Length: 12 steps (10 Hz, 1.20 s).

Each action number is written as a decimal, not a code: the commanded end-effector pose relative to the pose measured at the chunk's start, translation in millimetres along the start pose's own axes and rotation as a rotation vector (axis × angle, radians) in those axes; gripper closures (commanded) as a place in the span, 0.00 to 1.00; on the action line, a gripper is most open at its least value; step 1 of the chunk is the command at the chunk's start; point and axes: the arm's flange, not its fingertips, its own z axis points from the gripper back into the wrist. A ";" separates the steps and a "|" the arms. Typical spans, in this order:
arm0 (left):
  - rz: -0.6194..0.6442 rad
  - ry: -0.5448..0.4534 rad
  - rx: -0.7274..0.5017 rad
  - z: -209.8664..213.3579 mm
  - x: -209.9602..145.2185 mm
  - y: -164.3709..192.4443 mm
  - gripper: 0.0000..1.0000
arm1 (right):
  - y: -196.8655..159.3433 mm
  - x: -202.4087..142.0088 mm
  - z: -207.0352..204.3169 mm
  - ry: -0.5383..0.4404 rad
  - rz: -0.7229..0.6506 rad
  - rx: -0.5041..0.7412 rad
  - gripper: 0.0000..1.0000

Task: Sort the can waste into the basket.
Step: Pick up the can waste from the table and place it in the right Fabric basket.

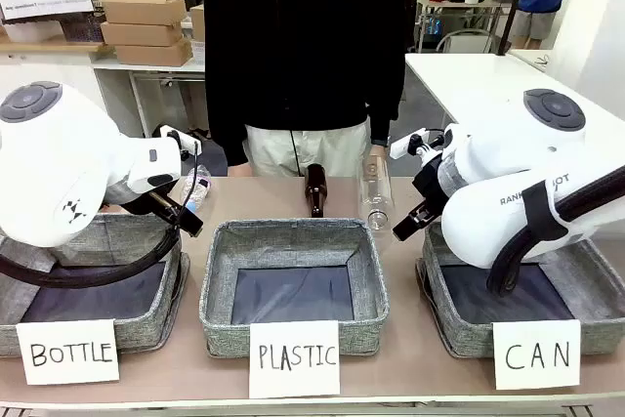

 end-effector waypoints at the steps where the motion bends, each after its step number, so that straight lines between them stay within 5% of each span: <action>1: 0.000 0.000 0.000 0.0 0.0 0.0 0.00 | 0.0 0.0 0.1 0.000 0.000 0.000 0.00; 10: 0.001 0.000 0.000 0.0 0.0 0.1 0.00 | 0.1 0.0 -0.1 0.000 0.001 0.000 0.00; 12: -0.021 -0.068 -0.053 74.3 38.8 -6.3 0.00 | -1.1 10.9 81.1 -0.046 -0.037 0.033 0.00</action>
